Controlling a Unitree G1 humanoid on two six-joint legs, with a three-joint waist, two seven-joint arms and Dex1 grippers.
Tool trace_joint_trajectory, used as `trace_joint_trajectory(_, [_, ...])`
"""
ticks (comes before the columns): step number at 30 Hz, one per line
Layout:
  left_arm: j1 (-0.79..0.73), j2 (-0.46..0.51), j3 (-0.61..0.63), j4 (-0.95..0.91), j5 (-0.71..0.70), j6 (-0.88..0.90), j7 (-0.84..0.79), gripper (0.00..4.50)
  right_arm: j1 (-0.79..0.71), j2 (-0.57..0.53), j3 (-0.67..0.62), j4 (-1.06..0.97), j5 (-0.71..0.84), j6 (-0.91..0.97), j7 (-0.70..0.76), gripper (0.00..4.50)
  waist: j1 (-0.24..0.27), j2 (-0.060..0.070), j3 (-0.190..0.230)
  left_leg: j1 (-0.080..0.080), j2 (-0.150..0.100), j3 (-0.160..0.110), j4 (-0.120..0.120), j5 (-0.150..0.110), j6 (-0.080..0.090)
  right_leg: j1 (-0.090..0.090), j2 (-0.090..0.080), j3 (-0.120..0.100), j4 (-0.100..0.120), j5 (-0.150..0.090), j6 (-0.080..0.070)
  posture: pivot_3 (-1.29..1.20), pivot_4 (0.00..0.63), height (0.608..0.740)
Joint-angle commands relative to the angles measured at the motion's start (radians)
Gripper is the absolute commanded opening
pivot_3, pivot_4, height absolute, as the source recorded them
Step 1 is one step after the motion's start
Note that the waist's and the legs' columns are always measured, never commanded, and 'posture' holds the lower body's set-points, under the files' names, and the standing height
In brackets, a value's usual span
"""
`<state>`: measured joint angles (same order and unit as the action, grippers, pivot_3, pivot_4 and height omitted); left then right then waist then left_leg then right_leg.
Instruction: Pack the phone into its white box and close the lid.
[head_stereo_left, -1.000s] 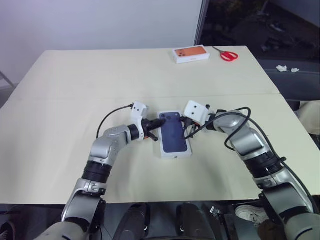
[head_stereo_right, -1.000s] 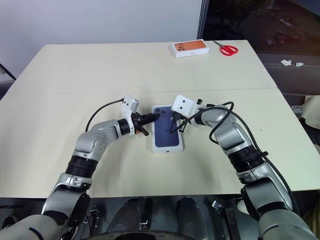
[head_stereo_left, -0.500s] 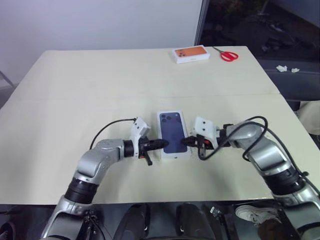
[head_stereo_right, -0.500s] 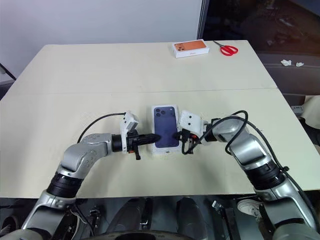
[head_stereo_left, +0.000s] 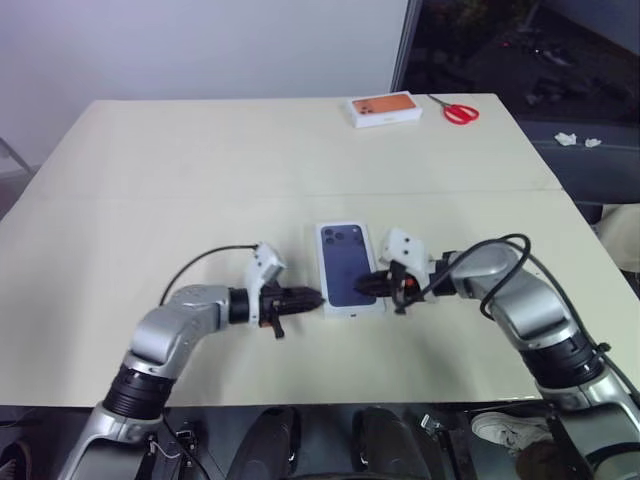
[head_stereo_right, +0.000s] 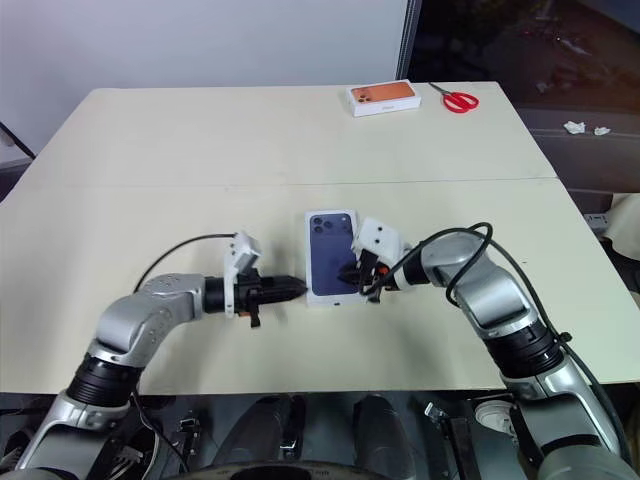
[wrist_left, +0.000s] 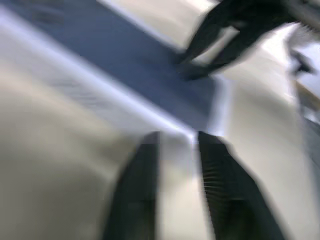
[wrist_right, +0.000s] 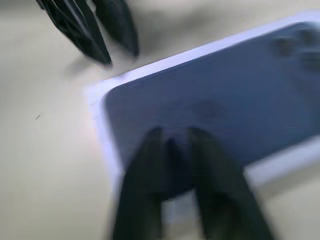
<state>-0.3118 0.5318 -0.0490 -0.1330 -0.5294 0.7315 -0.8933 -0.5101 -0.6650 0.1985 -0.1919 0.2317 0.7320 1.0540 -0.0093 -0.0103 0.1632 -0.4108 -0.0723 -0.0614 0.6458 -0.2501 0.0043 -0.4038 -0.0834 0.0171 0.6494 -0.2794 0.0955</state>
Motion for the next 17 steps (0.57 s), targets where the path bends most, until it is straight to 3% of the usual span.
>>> trace_joint_trajectory(1, [0.008,0.063,0.135,0.013,-0.044,-0.019,-0.02,3.37,-0.005,-0.021,-0.102,-0.02,0.064,0.017,-0.015,2.94,-0.002,0.0,0.0,0.0,0.0,0.0,0.0,0.0,0.0,-0.001,0.0,0.0,0.0,0.0,0.0,0.0,0.15,0.74])
trace_joint_trajectory(3, [0.031,0.109,0.207,0.051,-0.069,-0.014,-0.045,4.3,0.01,-0.04,-0.16,-0.01,0.096,0.023,-0.014,3.89,-0.001,0.0,0.0,0.0,0.0,0.0,0.0,0.0,0.0,-0.001,0.0,0.0,0.0,0.0,0.0,0.0,0.15,0.74])
trace_joint_trajectory(4, [0.046,0.13,0.237,0.059,-0.081,-0.014,-0.061,4.5,0.02,-0.052,-0.181,-0.008,0.104,0.018,-0.013,4.42,-0.002,0.0,0.0,0.0,0.0,0.0,0.0,0.0,0.0,-0.001,0.0,0.0,0.0,0.0,0.0,0.0,0.15,0.74])
trace_joint_trajectory(10, [0.178,0.245,0.35,0.06,-0.067,-0.085,-0.122,4.5,0.123,-0.15,-0.247,-0.017,0.111,-0.076,0.02,4.47,0.0,0.001,0.001,0.0,0.0,0.001,-0.001,-0.001,0.001,0.0,-0.001,0.0,-0.001,0.0,0.0,0.0,0.15,0.74])
trace_joint_trajectory(17, [0.259,0.265,0.387,0.047,-0.042,-0.192,-0.122,4.5,0.14,-0.191,-0.244,0.074,0.095,-0.166,0.037,4.47,-0.001,0.001,0.001,0.0,0.0,0.001,-0.001,-0.001,0.001,0.0,-0.003,0.0,-0.001,0.0,0.0,0.0,0.15,0.74])
